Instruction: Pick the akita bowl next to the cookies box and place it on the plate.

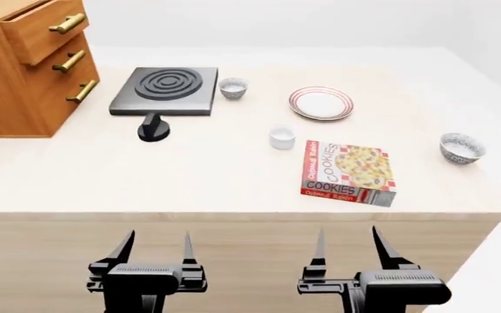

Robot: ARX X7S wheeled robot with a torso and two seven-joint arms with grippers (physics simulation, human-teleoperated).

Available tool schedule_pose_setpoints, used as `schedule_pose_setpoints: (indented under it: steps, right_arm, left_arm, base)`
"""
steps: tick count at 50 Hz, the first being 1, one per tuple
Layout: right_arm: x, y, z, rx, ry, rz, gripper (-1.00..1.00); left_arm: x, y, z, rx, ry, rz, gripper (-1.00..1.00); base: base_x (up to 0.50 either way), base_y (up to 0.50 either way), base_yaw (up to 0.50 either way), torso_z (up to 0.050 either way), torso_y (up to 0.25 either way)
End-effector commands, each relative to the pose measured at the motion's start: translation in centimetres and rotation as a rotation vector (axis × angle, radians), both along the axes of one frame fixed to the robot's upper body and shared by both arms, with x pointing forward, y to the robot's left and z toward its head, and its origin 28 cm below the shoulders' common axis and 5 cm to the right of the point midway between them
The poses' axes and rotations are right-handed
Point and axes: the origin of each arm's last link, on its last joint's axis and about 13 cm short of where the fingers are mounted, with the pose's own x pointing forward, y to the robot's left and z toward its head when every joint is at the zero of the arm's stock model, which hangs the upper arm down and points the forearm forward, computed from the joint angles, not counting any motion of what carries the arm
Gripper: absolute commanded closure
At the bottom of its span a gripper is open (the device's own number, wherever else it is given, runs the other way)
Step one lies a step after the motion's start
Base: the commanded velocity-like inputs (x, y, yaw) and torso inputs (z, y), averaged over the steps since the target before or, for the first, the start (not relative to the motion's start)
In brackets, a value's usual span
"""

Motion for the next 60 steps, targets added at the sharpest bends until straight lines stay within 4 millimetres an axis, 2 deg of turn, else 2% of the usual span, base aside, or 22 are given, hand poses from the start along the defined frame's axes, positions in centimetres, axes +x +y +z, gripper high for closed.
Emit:
schedule_pose_setpoints:
  steps: [1, 7, 53, 60]
  right_arm:
    - [0.08, -0.08, 0.01, -0.004, 0.006, 0.000, -1.00]
    - [0.08, -0.10, -0.09, -0.007, 0.022, -0.001, -1.00]
    - [-0.40, -0.14, -0.06, 0.025, 0.021, 0.023, -1.00]
    - [-0.40, -0.07, -0.06, 0.008, 0.017, 0.025, -1.00]
  left_arm:
    - [0.10, 0.05, -0.04, 0.007, 0.002, 0.002, -1.00]
    - [0.26, 0.01, -0.60, 0.000, 0.059, -0.014, -1.00]
    - [-0.05, -0.03, -0.71, 0.001, 0.057, -0.010, -1.00]
    - [-0.03, -0.03, -0.75, 0.000, 0.058, -0.010, -1.00]
  base:
    - [-0.16, -0.50, 0.00, 0.000, 0.000]
    - [-0.16, -0.50, 0.00, 0.000, 0.000]
    - [-0.05, -0.50, 0.00, 0.000, 0.000]
    - [0.00, 0.00, 0.00, 0.000, 0.000]
